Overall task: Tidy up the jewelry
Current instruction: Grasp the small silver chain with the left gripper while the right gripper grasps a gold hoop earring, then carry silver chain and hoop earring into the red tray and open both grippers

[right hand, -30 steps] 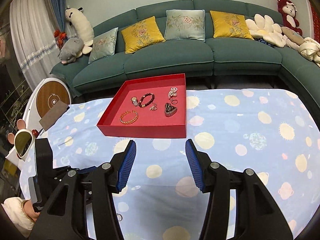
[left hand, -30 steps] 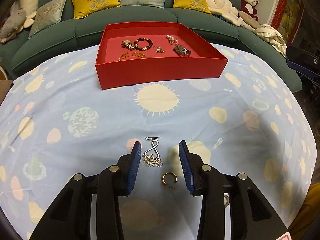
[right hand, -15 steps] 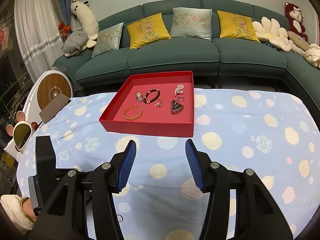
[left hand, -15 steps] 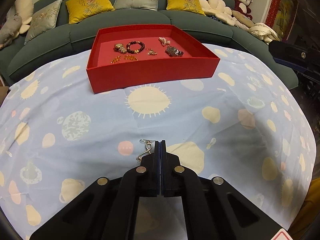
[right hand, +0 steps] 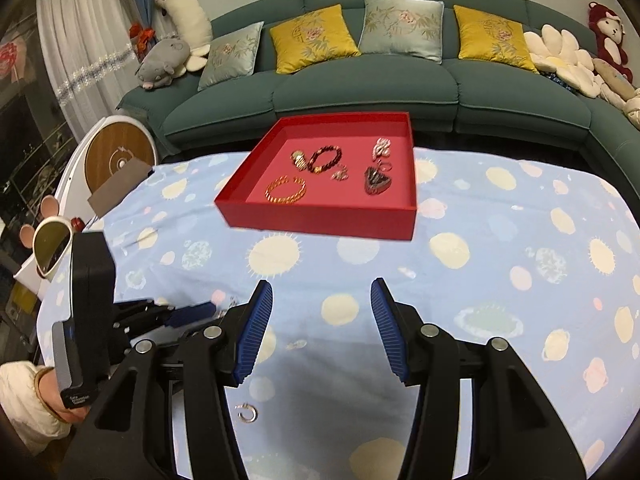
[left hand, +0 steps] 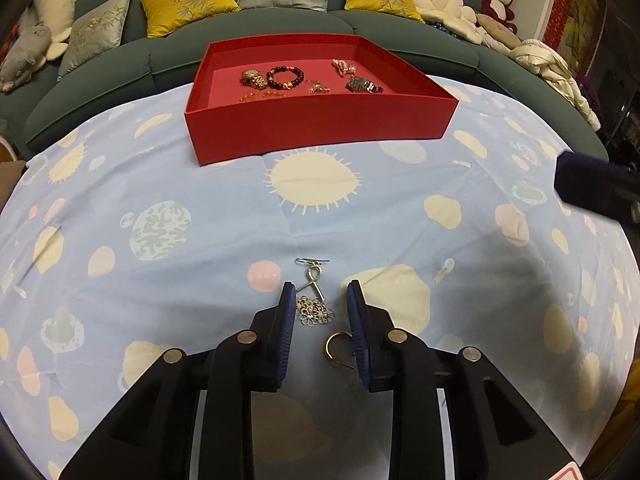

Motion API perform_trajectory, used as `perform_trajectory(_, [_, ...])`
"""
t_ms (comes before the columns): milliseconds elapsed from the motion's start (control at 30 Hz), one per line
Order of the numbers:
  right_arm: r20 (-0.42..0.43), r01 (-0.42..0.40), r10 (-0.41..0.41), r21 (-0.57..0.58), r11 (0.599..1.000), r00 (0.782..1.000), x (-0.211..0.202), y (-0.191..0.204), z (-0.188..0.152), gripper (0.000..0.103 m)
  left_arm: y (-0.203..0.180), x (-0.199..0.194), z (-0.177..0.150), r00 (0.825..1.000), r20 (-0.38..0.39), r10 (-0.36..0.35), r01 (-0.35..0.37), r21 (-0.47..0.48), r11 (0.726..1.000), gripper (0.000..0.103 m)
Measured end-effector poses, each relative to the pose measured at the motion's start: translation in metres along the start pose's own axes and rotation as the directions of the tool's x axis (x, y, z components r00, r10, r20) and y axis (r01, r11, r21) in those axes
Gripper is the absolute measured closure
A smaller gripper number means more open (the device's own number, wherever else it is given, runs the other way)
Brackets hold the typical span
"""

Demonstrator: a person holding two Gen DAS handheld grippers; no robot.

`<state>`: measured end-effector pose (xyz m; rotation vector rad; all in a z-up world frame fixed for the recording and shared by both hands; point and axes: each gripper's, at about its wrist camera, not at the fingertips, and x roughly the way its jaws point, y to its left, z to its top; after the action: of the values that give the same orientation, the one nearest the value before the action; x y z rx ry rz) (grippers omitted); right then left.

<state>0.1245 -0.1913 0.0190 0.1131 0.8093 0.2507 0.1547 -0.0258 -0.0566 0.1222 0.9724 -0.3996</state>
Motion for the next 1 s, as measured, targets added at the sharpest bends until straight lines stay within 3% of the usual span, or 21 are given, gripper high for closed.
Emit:
perform_trajectory(67, [-0.045, -0.019, 0.017, -0.040, 0.999, 0.999, 0.006, 0.012, -0.015, 0.053, -0.004, 0.001, 0.000, 1.000, 0.009, -0.002, 0.002, 0.027, 1.000, 0.079])
perform_trajectory(133, [-0.089, -0.039, 0.031, -0.082, 0.996, 0.996, 0.011, 0.023, -0.033, 0.054, -0.005, 0.001, 0.000, 1.000, 0.009, -0.021, 0.021, 0.034, 0.999, 0.096])
perform_trajectory(233, [-0.144, -0.065, 0.048, -0.116, 0.991, 0.988, 0.017, 0.035, -0.058, 0.055, -0.007, -0.003, -0.002, 0.999, 0.009, -0.050, 0.049, 0.038, 0.998, 0.103])
perform_trajectory(367, [-0.196, -0.098, 0.067, -0.153, 0.983, 0.978, 0.023, 0.050, -0.081, 0.059, -0.008, -0.010, -0.003, 0.998, 0.017, -0.067, 0.066, 0.039, 0.997, 0.103])
perform_trajectory(533, [-0.233, -0.110, 0.066, -0.185, 0.977, 0.970, 0.033, 0.061, -0.097, 0.070, -0.007, -0.017, -0.002, 0.996, 0.033, -0.079, 0.078, 0.036, 0.996, 0.103])
perform_trajectory(800, [-0.223, -0.100, 0.053, -0.202, 0.974, 0.973, 0.041, 0.062, -0.095, 0.077, 0.001, -0.020, 0.000, 0.996, 0.035, -0.088, 0.088, -0.002, 0.996, 0.103])
perform_trajectory(867, [-0.218, -0.093, 0.046, -0.207, 0.974, 0.975, 0.041, 0.063, -0.094, 0.083, 0.002, -0.015, -0.002, 0.996, 0.016, -0.092, 0.093, -0.025, 0.995, 0.103])
perform_trajectory(900, [-0.218, -0.093, 0.045, -0.212, 0.973, 0.975, 0.042, 0.063, -0.093, 0.087, 0.002, -0.014, -0.003, 0.996, 0.020, -0.088, 0.089, -0.030, 0.996, 0.102])
perform_trajectory(1000, [-0.218, -0.097, 0.049, -0.217, 0.971, 0.975, 0.041, 0.064, -0.094, 0.087, -0.002, -0.010, -0.002, 0.997, 0.009, -0.080, 0.080, -0.019, 0.997, 0.097])
